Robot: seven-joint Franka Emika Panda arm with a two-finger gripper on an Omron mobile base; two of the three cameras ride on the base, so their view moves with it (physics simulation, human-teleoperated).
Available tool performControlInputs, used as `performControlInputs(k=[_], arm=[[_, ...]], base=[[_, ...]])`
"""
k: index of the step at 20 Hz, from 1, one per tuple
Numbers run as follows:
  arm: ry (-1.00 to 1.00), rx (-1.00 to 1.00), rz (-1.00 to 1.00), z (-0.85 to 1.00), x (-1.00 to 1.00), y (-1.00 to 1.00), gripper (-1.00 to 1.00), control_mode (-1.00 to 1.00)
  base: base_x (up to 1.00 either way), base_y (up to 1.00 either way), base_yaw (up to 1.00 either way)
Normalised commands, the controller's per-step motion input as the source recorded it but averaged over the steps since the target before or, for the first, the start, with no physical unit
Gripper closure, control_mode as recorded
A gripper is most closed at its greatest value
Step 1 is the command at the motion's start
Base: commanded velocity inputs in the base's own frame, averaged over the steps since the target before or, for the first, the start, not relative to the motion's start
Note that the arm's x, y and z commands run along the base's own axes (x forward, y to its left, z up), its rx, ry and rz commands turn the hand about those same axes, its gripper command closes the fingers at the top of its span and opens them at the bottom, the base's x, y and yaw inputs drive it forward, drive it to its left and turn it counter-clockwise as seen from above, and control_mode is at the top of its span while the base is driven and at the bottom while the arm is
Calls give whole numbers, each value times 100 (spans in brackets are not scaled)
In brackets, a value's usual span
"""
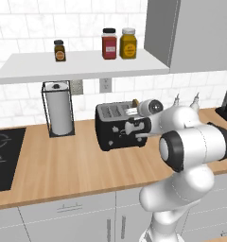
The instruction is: Start the toaster. Once the lever pops up, take the bread to the plate on the dining counter.
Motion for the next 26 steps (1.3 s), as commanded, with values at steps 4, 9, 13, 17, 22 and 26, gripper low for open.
performControlInputs(k=[4,9,13,17,22,26], arm=[[0,0,0,0,8,0,-100,-100],[0,0,0,0,2,0,100,-100],[0,0,0,0,0,0,100,-100],[0,0,0,0,0,0,100,-100],[0,0,0,0,0,0,100,-100],[0,0,0,0,0,0,100,-100]], base=[[0,0,0],[0,0,0],[0,0,0],[0,0,0],[0,0,0],[0,0,0]])
